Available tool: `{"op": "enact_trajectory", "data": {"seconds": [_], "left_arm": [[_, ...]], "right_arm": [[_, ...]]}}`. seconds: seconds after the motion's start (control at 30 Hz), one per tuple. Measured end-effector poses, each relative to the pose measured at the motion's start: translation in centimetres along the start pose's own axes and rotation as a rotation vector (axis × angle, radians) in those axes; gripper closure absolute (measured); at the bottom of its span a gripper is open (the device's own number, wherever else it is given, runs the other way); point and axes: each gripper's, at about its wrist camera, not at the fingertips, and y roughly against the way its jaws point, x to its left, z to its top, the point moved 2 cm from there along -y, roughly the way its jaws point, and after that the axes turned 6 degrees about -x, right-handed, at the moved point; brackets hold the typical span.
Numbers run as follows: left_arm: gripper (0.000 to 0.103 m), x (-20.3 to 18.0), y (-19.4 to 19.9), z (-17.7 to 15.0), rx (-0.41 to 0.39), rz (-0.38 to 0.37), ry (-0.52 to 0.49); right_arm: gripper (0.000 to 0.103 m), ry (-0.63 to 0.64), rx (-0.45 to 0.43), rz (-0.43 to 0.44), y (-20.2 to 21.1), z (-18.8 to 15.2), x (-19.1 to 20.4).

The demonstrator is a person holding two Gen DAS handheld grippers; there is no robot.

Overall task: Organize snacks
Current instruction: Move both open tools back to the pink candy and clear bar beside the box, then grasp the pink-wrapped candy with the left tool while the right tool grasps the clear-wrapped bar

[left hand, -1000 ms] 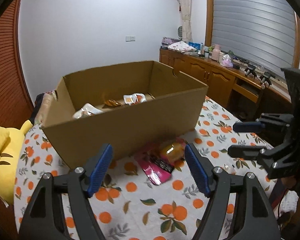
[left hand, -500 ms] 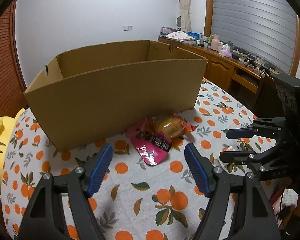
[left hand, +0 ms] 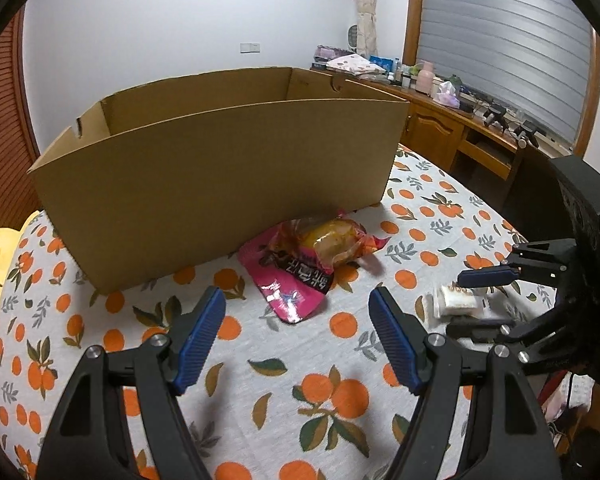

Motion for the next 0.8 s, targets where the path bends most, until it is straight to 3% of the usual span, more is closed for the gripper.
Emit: {"op": "enact_trajectory", "data": {"seconds": [0.17,0.47,0.57,0.8], "left_arm": [[0.029,-1.1,-1.3,1.0,0.013,-0.025,-0.056],[0.032,-2.3,-3.9,3.3,0.054,-0.1,-0.141],[0.032,-2.5,-5.4,3.7,0.108,-0.171,-0.143],[0.032,-2.4,-7.1,3.7,0.146,-0.143,-0.17]], "right_arm": [[0.069,-0.009,-0.045,-0.065,0.3,-0.3,-0.6],[0.069,-0.062,-0.066,-0.096,0.2,-0.4,-1.7],[0.069,-0.058,-0.066,-0.099,0.2,-0.4,-1.6],[0.069,-0.06,-0.067,-0.099,0.1,-0.4,-1.6]]}}
